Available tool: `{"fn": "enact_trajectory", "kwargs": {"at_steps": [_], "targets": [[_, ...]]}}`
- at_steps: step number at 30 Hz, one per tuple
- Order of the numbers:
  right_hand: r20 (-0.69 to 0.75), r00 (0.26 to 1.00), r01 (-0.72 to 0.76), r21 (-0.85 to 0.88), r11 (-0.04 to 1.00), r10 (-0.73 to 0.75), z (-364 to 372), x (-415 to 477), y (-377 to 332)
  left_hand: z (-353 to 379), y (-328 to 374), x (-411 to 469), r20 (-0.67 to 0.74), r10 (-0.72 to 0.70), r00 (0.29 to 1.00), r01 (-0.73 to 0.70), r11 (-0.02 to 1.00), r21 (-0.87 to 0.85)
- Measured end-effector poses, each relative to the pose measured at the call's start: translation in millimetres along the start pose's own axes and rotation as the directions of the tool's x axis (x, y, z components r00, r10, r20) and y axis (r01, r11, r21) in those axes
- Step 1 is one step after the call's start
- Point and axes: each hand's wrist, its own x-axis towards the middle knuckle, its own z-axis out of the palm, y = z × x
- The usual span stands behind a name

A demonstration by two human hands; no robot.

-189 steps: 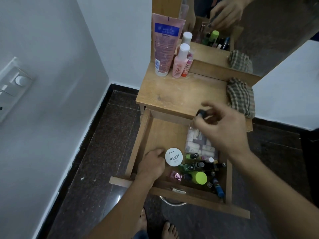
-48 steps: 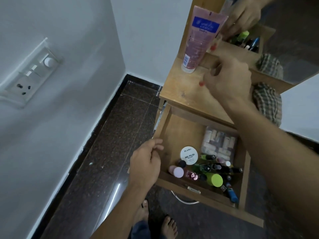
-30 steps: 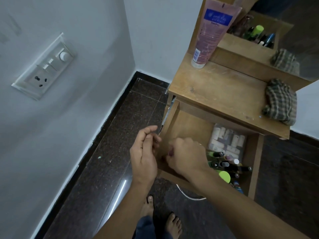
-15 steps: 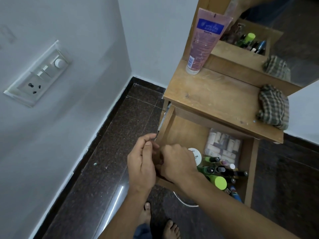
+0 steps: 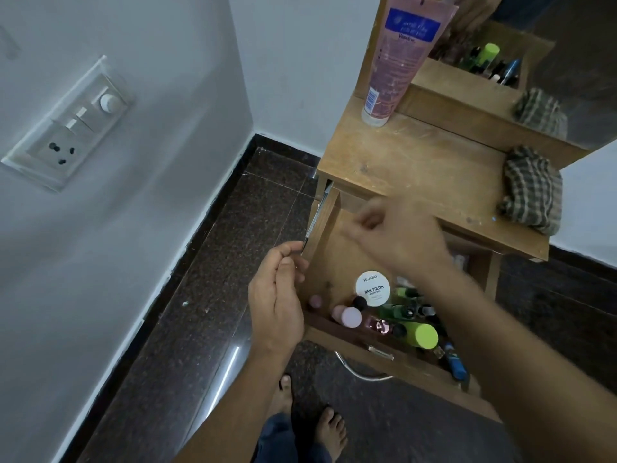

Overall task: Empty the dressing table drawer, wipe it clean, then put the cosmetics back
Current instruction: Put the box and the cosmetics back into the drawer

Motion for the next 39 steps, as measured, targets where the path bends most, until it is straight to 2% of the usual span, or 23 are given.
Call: {"fn": "enact_trajectory", "kwargs": {"at_steps": [2, 4, 7, 9, 11, 13, 15, 19, 22, 25, 28, 30, 32, 34, 35, 37, 39], "targets": [[-0.186, 0.982, 0.037, 0.086, 0.996, -0.021, -35.6, 13.1, -0.9, 0.5, 0.0, -0.2, -0.014, 0.002, 1.0, -0.001, 1.0, 0.007], [-0.373, 0.924, 0.133, 0.111, 0.985, -0.082, -66.6, 25.4, -5.7, 1.5, -0.4, -0.5, -0.012, 0.015, 1.0, -0.014, 1.0, 0.013], [-0.6, 0.767, 0.273, -0.014, 0.962, -0.226, -105.9, 49.9, -18.9, 2.1, 0.1, -1.2, -0.006, 0.035, 0.999, -0.035, 0.999, 0.016], [-0.698, 0.662, 0.284, -0.101, 0.954, -0.271, -126.9, 71.3, -27.8, 2.7, -0.6, -1.6, -0.017, 0.019, 1.0, -0.019, 1.0, 0.008], [-0.726, 0.625, 0.241, -0.169, 0.956, -0.286, -140.0, 87.8, -38.0, 3.5, -0.6, -2.5, -0.032, 0.004, 0.999, -0.004, 1.0, 0.004], [-0.717, 0.632, 0.162, -0.25, 0.955, -0.295, -146.4, 98.3, -48.6, 4.0, 0.6, -2.5, -0.038, 0.0, 0.999, 0.001, 1.0, 0.021], [-0.648, 0.683, 0.122, -0.354, 0.927, -0.337, -147.3, 107.6, -55.3, 4.1, 0.6, -3.2, -0.029, -0.011, 1.0, 0.012, 0.999, 0.043], [-0.452, 0.811, 0.107, -0.509, 0.854, -0.371, -139.6, 119.5, -59.3, 2.4, -2.1, -2.9, -0.014, 0.008, 1.0, -0.007, 0.998, 0.068], [-0.364, 0.859, 0.129, -0.525, 0.841, -0.359, -129.2, 123.9, -52.7, 2.6, -5.1, -2.0, -0.002, 0.019, 1.0, -0.019, 0.997, 0.069], [-0.343, 0.882, 0.155, -0.439, 0.885, -0.325, -123.4, 117.5, -45.9, 3.0, -4.3, -1.9, 0.008, 0.033, 0.999, -0.033, 0.995, 0.093], [-0.438, 0.848, 0.163, -0.323, 0.932, -0.3, -130.4, 90.1, -36.3, 2.8, -4.5, 0.1, 0.012, 0.002, 1.0, -0.003, 0.996, 0.091], [-0.53, 0.82, 0.178, -0.124, 0.976, -0.217, -135.5, 59.8, -27.3, 3.7, -3.9, 2.6, 0.008, -0.023, 1.0, 0.022, 0.996, 0.088], [-0.549, 0.836, 0.157, 0.222, 0.962, -0.009, -130.7, 23.5, -13.7, 7.3, 2.7, 2.2, 0.015, -0.054, 0.998, 0.053, 0.996, 0.065], [-0.415, 0.882, 0.066, 0.579, 0.812, 0.224, -113.4, -10.5, 2.4, 13.1, 18.7, 5.8, 0.063, -0.119, 0.991, 0.12, 0.993, -0.007], [-0.314, 0.896, -0.009, 0.693, 0.721, 0.313, -100.9, -24.7, 11.2, 17.0, 25.8, 10.4, 0.096, -0.167, 0.981, 0.169, 0.985, -0.017], [-0.136, 0.888, -0.151, 0.816, 0.559, 0.44, -73.1, -42.7, 30.4, 25.9, 35.7, 23.1, 0.171, -0.269, 0.948, 0.271, 0.963, 0.012], [-0.004, 0.848, -0.258, 0.87, 0.42, 0.53, -48.0, -48.2, 50.0, 36.2, 39.4, 33.4, 0.245, -0.326, 0.913, 0.328, 0.944, 0.033]]}}
